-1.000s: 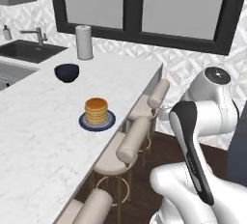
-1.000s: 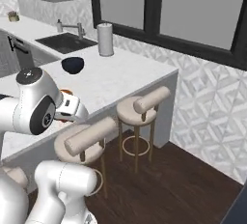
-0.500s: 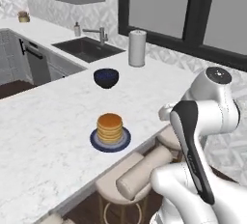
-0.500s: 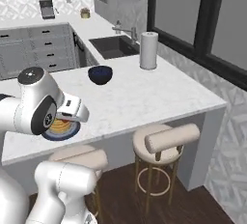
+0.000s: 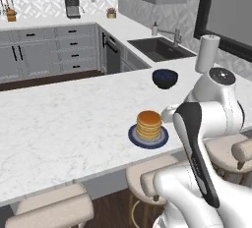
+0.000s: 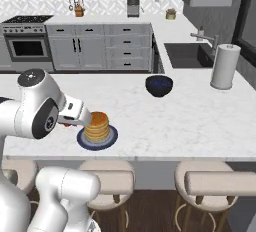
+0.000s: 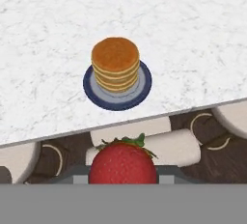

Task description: Take the strawberry from the fridge and place it on top of the pancake, located on the dining counter.

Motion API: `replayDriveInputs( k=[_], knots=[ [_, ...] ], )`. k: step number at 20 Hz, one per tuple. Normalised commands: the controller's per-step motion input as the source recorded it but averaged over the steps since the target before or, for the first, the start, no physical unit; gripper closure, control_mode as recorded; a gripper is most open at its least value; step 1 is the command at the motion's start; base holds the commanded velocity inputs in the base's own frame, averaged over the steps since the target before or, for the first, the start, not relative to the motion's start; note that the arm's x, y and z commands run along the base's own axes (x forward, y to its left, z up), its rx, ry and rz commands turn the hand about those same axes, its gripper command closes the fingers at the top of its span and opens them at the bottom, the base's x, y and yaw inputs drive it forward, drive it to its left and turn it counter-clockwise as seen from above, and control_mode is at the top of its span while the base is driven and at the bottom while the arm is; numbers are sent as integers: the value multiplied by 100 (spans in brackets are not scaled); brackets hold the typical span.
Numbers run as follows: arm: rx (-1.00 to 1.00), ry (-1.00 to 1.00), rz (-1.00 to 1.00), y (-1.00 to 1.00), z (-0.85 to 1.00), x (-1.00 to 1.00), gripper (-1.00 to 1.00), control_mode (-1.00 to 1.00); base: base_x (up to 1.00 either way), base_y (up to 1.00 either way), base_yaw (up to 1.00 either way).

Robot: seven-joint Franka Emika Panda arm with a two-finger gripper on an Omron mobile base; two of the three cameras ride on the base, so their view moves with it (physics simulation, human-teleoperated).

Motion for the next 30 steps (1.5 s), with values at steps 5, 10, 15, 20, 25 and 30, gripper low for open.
replayDriveInputs(
  k=[5, 10, 15, 20, 25, 30],
  knots=[
    [0, 0, 4, -1, 0, 20, 100, -100, 52, -11, 27],
    [0, 6, 16, -8, -5, 98, 100, -100, 0, 0, 0],
    [-3, 21, 6, -31, -14, 64, 100, -100, 0, 0, 0],
    [-12, 22, 1, -6, -47, 49, 100, -100, 0, 0, 0],
    [-5, 5, 3, 0, -50, 47, 100, -100, 0, 0, 0],
    [0, 2, 5, 0, -35, 55, 100, -100, 0, 0, 0]
  ],
)
